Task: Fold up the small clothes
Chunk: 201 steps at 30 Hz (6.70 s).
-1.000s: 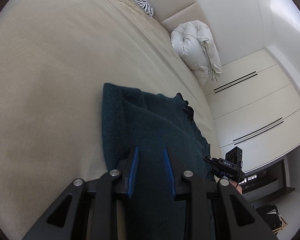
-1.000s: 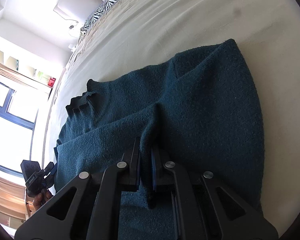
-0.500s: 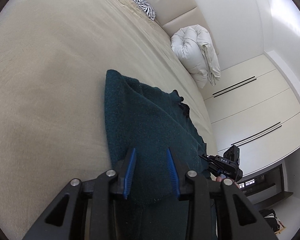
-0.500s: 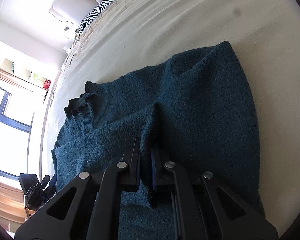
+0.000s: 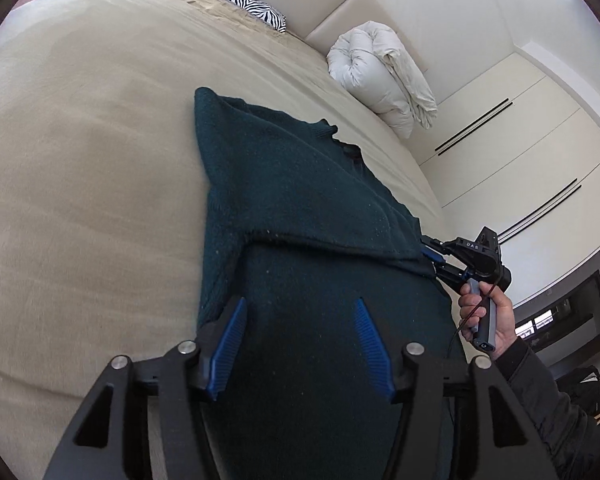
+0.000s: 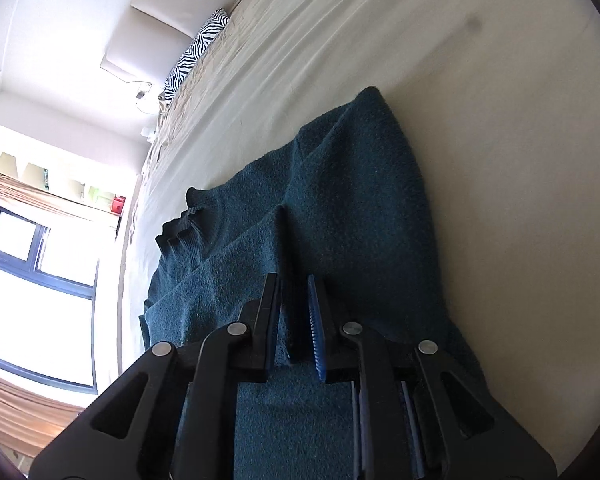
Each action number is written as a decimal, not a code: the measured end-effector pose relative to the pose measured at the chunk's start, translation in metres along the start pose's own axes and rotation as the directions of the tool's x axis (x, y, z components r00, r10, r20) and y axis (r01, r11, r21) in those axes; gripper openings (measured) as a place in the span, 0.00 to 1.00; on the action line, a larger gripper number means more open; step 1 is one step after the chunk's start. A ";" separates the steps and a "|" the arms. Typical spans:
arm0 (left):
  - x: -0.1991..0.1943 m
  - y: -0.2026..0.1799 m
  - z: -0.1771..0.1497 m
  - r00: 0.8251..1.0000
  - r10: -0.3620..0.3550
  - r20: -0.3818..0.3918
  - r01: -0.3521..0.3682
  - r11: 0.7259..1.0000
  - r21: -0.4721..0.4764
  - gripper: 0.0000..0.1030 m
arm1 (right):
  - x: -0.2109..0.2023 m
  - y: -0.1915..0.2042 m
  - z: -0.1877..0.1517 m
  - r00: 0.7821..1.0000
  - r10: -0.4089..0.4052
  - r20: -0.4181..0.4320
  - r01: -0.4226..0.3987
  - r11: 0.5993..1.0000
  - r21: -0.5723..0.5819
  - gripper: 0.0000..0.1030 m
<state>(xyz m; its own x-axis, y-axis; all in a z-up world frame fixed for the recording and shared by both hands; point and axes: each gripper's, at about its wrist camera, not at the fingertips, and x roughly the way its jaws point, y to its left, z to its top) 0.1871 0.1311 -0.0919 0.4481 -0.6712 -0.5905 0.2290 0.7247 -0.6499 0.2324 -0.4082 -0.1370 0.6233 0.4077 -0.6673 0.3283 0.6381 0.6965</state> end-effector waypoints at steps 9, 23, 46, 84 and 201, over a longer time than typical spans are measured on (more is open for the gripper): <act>-0.059 -0.049 -0.084 0.999 0.034 0.002 -0.034 0.998 0.059 0.71 | -0.151 -0.045 -0.056 0.981 -0.015 0.194 0.006 0.999 0.047 0.62; -0.097 -0.032 -0.145 0.976 0.216 0.031 -0.213 0.974 -0.084 0.79 | -0.206 -0.092 -0.199 0.989 -0.140 0.056 0.145 0.984 -0.103 0.62; -0.089 -0.045 -0.176 0.972 0.158 -0.172 -0.178 0.978 -0.105 0.72 | -0.241 -0.118 -0.259 0.992 -0.109 -0.063 0.107 0.994 -0.033 0.37; -0.096 -0.018 -0.190 0.972 0.049 -0.231 -0.111 0.958 -0.263 0.08 | -0.242 -0.125 -0.253 0.982 -0.103 -0.161 0.102 0.995 -0.018 0.31; 0.048 0.087 0.145 0.962 -0.123 0.242 0.236 0.818 -0.525 0.57 | 0.032 -0.007 0.092 0.982 -0.113 0.151 0.109 0.994 0.029 0.16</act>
<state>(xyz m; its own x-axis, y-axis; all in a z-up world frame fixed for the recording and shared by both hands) 0.3541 0.1844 -0.1073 0.6123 -0.6973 -0.3726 -0.1602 0.3521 -0.9222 0.3158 -0.4596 -0.1387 0.6822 0.2302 -0.6940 0.4147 0.6600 0.6265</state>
